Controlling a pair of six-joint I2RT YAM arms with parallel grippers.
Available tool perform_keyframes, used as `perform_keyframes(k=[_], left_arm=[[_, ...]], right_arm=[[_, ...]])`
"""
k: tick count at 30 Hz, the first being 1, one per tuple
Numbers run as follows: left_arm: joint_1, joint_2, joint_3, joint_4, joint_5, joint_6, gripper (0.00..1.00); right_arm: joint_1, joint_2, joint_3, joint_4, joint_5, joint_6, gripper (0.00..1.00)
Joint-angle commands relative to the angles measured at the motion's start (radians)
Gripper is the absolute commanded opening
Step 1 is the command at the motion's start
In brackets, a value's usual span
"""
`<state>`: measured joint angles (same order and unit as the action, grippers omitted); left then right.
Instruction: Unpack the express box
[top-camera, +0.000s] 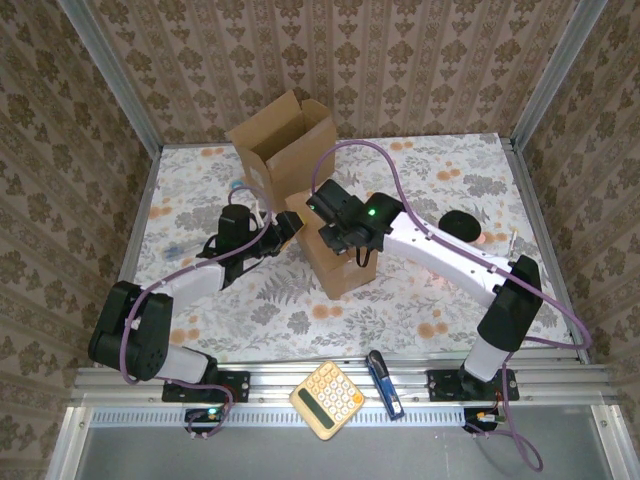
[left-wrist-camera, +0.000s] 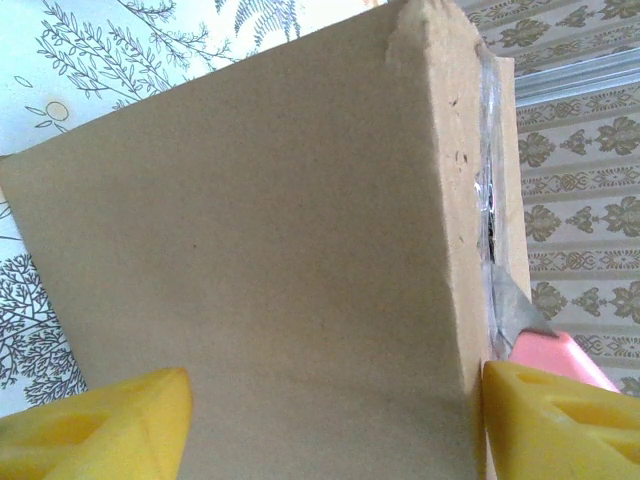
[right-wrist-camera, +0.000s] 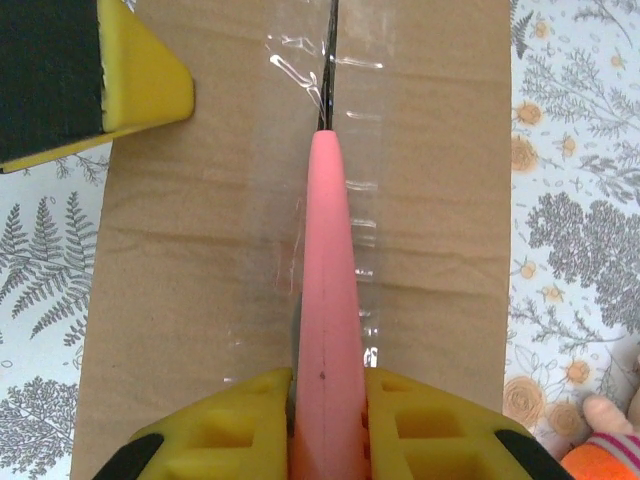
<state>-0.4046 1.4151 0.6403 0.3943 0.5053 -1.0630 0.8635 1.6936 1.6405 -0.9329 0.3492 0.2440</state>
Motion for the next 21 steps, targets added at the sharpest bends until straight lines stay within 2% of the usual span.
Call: perform_keyframes(k=[1,21], left_arm=[[0.007,0.041,0.001,-0.075,-0.09,-0.017,0.74],[-0.007,0.062,0.003,-0.069,-0.119,-0.037,0.74]], right_arm=[[0.021,-0.041,-0.008,-0.103,0.006,0.08,0.0],[0.123,-0.091,-0.04,-0.27,0.006,0.344,0.0]])
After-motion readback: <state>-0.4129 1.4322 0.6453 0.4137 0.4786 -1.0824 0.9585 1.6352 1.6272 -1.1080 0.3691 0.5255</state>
